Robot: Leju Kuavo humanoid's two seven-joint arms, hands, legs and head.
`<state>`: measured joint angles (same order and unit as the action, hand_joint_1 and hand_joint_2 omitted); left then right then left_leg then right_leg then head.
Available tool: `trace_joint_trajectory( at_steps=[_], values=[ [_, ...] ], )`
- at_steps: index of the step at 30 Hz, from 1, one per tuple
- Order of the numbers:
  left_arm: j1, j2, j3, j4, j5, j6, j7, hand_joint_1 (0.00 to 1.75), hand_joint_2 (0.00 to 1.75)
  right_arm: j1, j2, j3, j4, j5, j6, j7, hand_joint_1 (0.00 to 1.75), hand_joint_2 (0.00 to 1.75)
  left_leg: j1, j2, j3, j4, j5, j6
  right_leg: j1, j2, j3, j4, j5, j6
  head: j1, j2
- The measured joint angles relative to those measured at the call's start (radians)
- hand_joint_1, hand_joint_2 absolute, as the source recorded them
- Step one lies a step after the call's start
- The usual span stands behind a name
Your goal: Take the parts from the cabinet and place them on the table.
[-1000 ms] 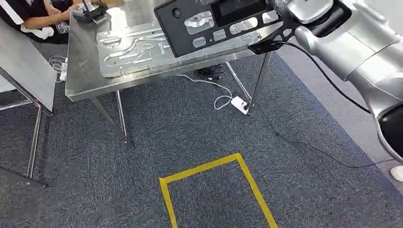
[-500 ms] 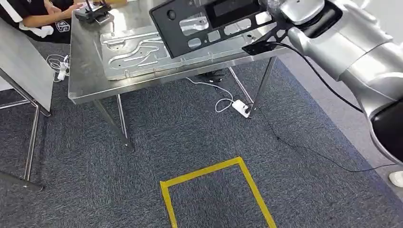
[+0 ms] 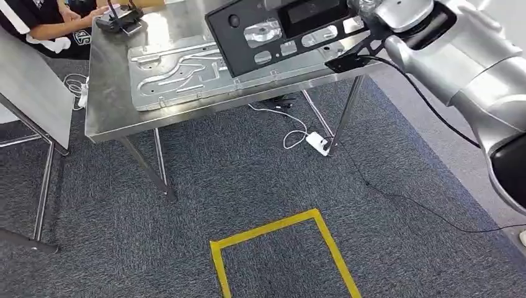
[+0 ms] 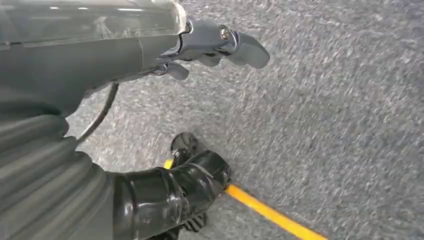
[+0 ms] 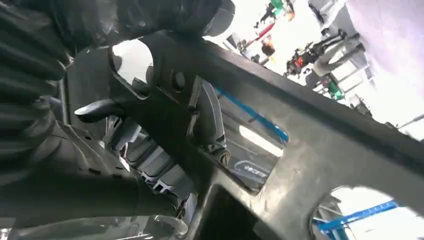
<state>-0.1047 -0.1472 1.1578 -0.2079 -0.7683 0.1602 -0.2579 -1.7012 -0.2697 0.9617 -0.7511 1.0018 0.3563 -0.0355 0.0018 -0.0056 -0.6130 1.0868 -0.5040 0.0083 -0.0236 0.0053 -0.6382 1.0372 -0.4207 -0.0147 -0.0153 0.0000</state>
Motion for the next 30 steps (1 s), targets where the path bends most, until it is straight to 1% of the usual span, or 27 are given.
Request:
trace_joint_trajectory(
  at_steps=[2,3,4,5,6,7,8,9,10,12,13,14,15,16,17,18,19,20,21,22,23,24,25,27,28,29,30],
  values=[
    [-0.001,0.002,0.003,0.0,0.0,0.001,-0.002,0.0,1.75,0.002,0.0,0.0,0.001,0.0,0.0,-0.001,1.75,1.75,0.005,0.0,-0.086,0.165,-0.062,-0.008,0.0,0.0,0.009,-0.001,-0.006,-0.004,0.0,0.0],
    [-0.001,0.002,0.005,0.0,0.0,0.001,-0.003,0.0,1.75,0.006,0.0,0.0,0.001,0.0,0.0,-0.003,1.75,1.75,0.007,0.0,-0.125,0.227,-0.075,-0.01,0.0,0.001,0.014,-0.001,-0.011,-0.004,0.0,0.0],
    [0.0,0.002,0.006,0.0,0.0,0.002,-0.003,0.0,1.75,0.01,0.0,0.0,0.002,0.0,0.0,-0.003,1.75,1.75,0.008,0.0,-0.146,0.248,-0.063,-0.011,0.0,0.002,0.019,-0.001,-0.015,-0.004,0.0,0.0],
    [0.001,0.002,0.006,0.0,0.0,0.002,-0.003,0.0,1.75,0.012,0.0,0.0,0.001,0.0,0.0,-0.003,1.75,1.75,0.008,0.0,-0.144,0.221,-0.028,-0.011,0.0,0.002,0.026,-0.001,-0.019,-0.004,0.0,0.0],
    [0.001,0.002,0.006,0.0,-0.001,0.002,-0.003,0.0,1.75,0.012,0.0,0.0,0.001,0.0,0.0,-0.003,1.75,1.75,0.008,0.0,-0.12,0.151,0.026,-0.009,0.0,0.003,0.034,-0.001,-0.025,-0.003,0.0,0.0],
    [0.001,0.002,0.006,0.0,-0.001,0.002,-0.003,0.0,1.75,0.011,0.0,0.0,0.001,0.0,0.0,-0.003,1.75,1.75,0.008,0.0,-0.081,0.053,0.086,-0.004,0.001,0.003,0.044,-0.001,-0.031,-0.001,0.0,0.0],
    [0.001,0.002,0.006,0.0,-0.001,0.002,-0.003,0.0,1.75,0.01,0.0,0.0,0.001,0.0,0.0,-0.003,1.75,1.75,0.007,0.0,-0.045,-0.04,0.129,0.004,0.0,0.002,0.05,-0.002,-0.037,0.001,0.0,0.0],
    [0.002,0.004,0.006,0.0,-0.001,0.002,-0.003,0.0,1.75,0.007,0.0,0.0,0.002,0.001,0.0,-0.002,1.75,1.75,-0.003,0.0,-0.03,-0.048,0.111,0.008,0.004,0.003,0.049,-0.003,-0.039,0.006,0.0,0.0],
    [0.0,0.003,0.007,0.0,-0.001,0.003,-0.004,0.0,1.75,0.006,0.0,0.0,0.003,0.001,0.0,-0.002,1.75,1.75,-0.004,0.0,-0.025,-0.068,0.107,0.013,0.002,0.005,0.045,-0.003,-0.038,0.01,0.0,0.0],
    [-0.002,0.004,0.007,0.0,-0.001,0.003,-0.004,0.0,1.75,0.01,0.0,0.0,0.004,0.001,-0.001,-0.003,1.75,1.75,-0.007,0.0,-0.028,-0.068,0.101,0.017,-0.001,0.005,0.045,-0.009,-0.037,0.02,0.0,0.0],
    [-0.004,0.004,0.007,0.0,-0.001,0.003,-0.005,0.0,1.75,0.009,0.0,0.0,0.003,0.001,-0.001,-0.003,1.75,1.75,-0.004,0.001,-0.017,-0.082,0.103,0.021,0.004,0.006,0.052,-0.014,-0.039,0.029,0.0,0.0],
    [0.0,0.004,0.007,0.0,-0.002,0.003,-0.005,0.0,1.75,0.01,-0.003,-0.001,0.002,0.001,-0.002,-0.003,1.75,1.75,0.004,0.005,-0.001,-0.098,0.106,0.025,-0.001,0.005,0.052,-0.006,-0.051,0.031,0.0,0.0],
    [0.001,0.004,0.007,0.0,-0.002,0.003,-0.005,0.0,1.75,0.005,-0.006,-0.001,0.002,0.001,-0.001,-0.002,1.75,1.75,0.002,0.005,0.008,-0.103,0.104,0.031,0.002,0.002,0.035,0.039,-0.074,0.029,0.002,0.0],
    [0.0,0.004,0.007,0.0,-0.003,0.003,-0.005,0.0,1.75,0.002,-0.006,-0.001,0.003,0.001,-0.002,-0.001,1.75,1.75,0.002,0.005,0.01,-0.102,0.102,0.035,0.001,0.002,-0.002,0.108,-0.104,0.029,0.002,0.0],
    [-0.002,0.004,0.007,0.0,-0.003,0.003,-0.005,0.0,1.75,0.002,-0.006,-0.001,0.003,0.001,-0.002,-0.002,1.75,1.75,0.001,0.005,0.011,-0.1,0.098,0.039,0.002,0.001,-0.048,0.192,-0.135,0.031,0.002,0.0],
    [-0.004,0.004,0.007,0.0,-0.003,0.003,-0.005,0.0,1.75,0.005,-0.006,-0.001,0.003,0.001,-0.001,-0.003,1.75,1.75,-0.001,0.005,0.012,-0.097,0.093,0.042,0.001,0.001,-0.096,0.267,-0.156,0.033,0.002,0.0],
    [-0.004,0.004,0.007,0.0,-0.003,0.003,-0.005,0.0,1.75,0.009,-0.007,-0.001,0.003,0.001,-0.001,-0.003,1.75,1.75,-0.001,0.004,0.013,-0.092,0.088,0.043,0.001,0.001,-0.124,0.302,-0.15,0.034,0.002,0.0],
    [-0.004,0.004,0.007,0.0,-0.003,0.003,-0.005,0.0,1.75,0.011,-0.007,-0.001,0.003,0.001,-0.001,-0.003,1.75,1.75,-0.001,0.003,0.015,-0.086,0.081,0.042,0.001,0.001,-0.126,0.281,-0.117,0.034,0.002,0.0],
    [-0.003,0.004,0.007,0.0,-0.003,0.003,-0.005,0.0,1.75,0.01,-0.007,-0.001,0.003,0.001,-0.001,-0.003,1.75,1.75,-0.001,0.001,0.017,-0.079,0.074,0.04,0.0,0.0,-0.108,0.227,-0.074,0.033,0.002,0.0],
    [-0.001,0.004,0.008,0.0,-0.003,0.003,-0.005,0.0,1.75,0.008,-0.01,-0.001,0.003,0.001,-0.001,-0.003,1.75,1.75,-0.001,-0.001,0.02,-0.069,0.064,0.038,0.001,0.0,-0.07,0.135,-0.017,0.03,0.002,0.0],
    [0.001,0.003,0.008,0.0,-0.003,0.003,-0.005,0.0,1.75,0.006,-0.01,-0.001,0.003,0.001,-0.002,-0.003,1.75,1.75,-0.001,-0.001,0.022,-0.058,0.053,0.034,0.001,-0.001,-0.036,0.045,0.023,0.025,0.002,0.0],
    [0.001,0.002,0.008,0.0,-0.004,0.003,-0.005,0.0,1.75,0.006,-0.011,-0.001,0.004,0.001,-0.001,-0.003,1.75,1.75,-0.006,-0.001,0.016,-0.054,0.047,0.029,0.01,-0.001,-0.023,0.038,0.0,0.023,0.002,0.0],
    [-0.001,0.002,0.008,0.0,-0.004,0.003,-0.003,0.0,1.75,0.005,-0.011,-0.001,0.004,0.001,-0.001,-0.003,1.75,1.75,-0.006,-0.002,0.012,-0.046,0.045,0.025,0.011,0.002,-0.018,0.023,-0.001,0.021,0.002,0.0],
    [-0.003,0.002,0.008,0.0,-0.003,0.003,-0.002,0.0,1.75,0.006,-0.011,-0.001,0.004,0.001,0.0,-0.004,1.75,1.75,-0.005,-0.002,0.015,-0.054,0.045,0.019,0.013,0.002,-0.02,0.024,-0.004,0.017,0.002,0.0],
    [-0.003,0.002,0.009,0.0,-0.003,0.003,-0.002,0.0,1.75,0.005,-0.012,-0.001,0.004,0.002,0.0,-0.004,1.75,1.75,-0.009,-0.002,0.016,-0.055,0.043,0.016,0.006,0.003,-0.018,0.019,-0.003,0.013,0.002,0.0],
    [-0.003,0.0,0.009,0.0,-0.003,0.003,0.0,0.0,1.75,0.005,-0.013,-0.002,0.003,0.002,-0.001,-0.004,1.75,1.75,-0.006,-0.001,0.011,-0.048,0.034,0.01,-0.001,0.001,-0.008,0.009,-0.002,0.009,0.002,0.0],
    [-0.002,-0.001,0.009,0.0,-0.003,0.003,0.0,0.0,1.75,0.004,-0.014,-0.002,0.004,0.002,-0.001,-0.004,1.75,1.75,-0.005,0.001,0.002,-0.017,0.017,0.002,-0.002,0.001,-0.001,0.004,-0.003,0.005,0.002,0.0]
  ],
)
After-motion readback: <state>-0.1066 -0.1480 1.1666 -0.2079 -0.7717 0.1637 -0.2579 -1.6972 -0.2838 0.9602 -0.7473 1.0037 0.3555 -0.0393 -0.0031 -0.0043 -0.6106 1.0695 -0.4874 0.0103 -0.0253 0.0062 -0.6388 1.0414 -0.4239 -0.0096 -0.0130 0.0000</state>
